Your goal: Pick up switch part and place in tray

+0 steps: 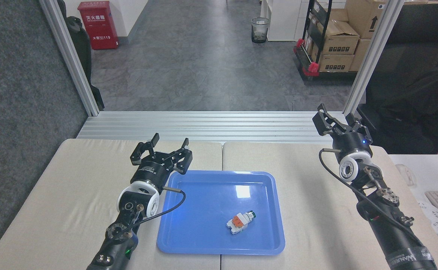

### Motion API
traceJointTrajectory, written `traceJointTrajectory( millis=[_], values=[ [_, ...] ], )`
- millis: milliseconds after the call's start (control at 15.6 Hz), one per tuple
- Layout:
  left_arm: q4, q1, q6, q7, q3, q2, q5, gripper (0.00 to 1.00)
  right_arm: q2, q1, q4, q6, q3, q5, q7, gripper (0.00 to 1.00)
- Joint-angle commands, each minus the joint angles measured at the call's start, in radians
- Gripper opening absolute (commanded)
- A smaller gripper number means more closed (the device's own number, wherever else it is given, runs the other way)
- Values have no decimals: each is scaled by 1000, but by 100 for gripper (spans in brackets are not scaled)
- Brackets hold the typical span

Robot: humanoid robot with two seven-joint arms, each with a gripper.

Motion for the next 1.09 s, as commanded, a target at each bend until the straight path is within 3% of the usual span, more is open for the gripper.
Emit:
traceJointTrajectory(
  millis=[0, 1026],
  values=[
    [-38, -24, 83, 47, 222, 92, 31, 100, -1, 0, 0, 1, 0, 0, -1, 99],
    [88, -99, 86, 55, 205, 72, 31, 100, 1, 0, 0, 1, 0, 0, -1, 99]
  ],
)
